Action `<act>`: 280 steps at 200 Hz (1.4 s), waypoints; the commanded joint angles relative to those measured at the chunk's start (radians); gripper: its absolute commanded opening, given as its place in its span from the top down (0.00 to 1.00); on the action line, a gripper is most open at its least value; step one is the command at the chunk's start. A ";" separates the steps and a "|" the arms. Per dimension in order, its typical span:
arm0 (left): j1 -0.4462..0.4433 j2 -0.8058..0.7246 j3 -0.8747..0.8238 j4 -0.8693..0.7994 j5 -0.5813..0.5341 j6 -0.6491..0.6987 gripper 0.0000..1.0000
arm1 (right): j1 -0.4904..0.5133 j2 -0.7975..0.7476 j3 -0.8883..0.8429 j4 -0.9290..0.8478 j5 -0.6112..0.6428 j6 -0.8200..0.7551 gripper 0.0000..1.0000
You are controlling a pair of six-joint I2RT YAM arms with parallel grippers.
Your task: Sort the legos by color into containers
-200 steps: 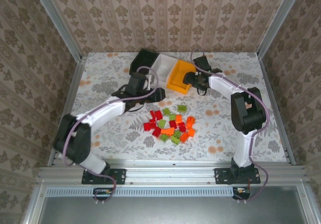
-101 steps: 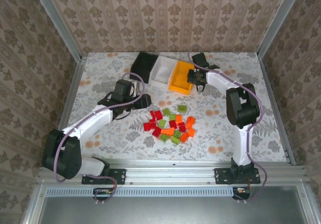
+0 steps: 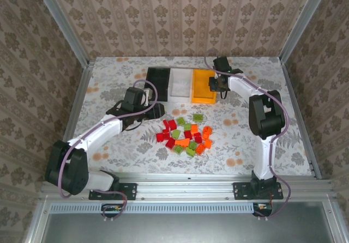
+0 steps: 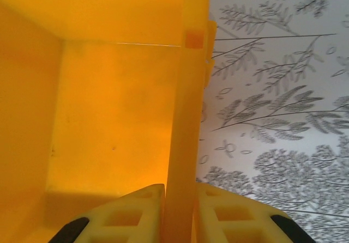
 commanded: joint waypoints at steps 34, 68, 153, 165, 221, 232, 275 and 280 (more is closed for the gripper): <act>0.000 -0.016 -0.009 0.010 0.020 0.015 0.34 | -0.011 -0.086 -0.020 -0.057 0.040 -0.035 0.38; -0.002 -0.016 -0.008 0.006 -0.001 0.014 0.30 | 0.032 -0.333 -0.231 -0.014 0.148 0.128 0.30; -0.025 0.041 -0.065 0.005 -0.110 -0.099 0.00 | 0.333 -0.297 -0.395 0.021 0.119 0.372 0.19; -0.025 0.031 -0.082 0.008 -0.113 -0.102 0.00 | 0.337 -0.257 -0.382 0.031 0.073 0.364 0.19; -0.023 -0.007 -0.123 0.003 -0.122 -0.089 0.00 | 0.354 -0.179 -0.386 0.027 0.071 0.385 0.25; -0.022 -0.009 -0.126 0.005 -0.124 -0.086 0.00 | 0.356 -0.170 -0.389 0.035 0.064 0.383 0.29; -0.022 -0.005 -0.127 0.009 -0.119 -0.086 0.00 | 0.360 -0.141 -0.360 0.027 0.074 0.377 0.40; -0.022 -0.005 -0.127 0.008 -0.119 -0.087 0.00 | 0.362 -0.136 -0.355 0.026 0.072 0.375 0.40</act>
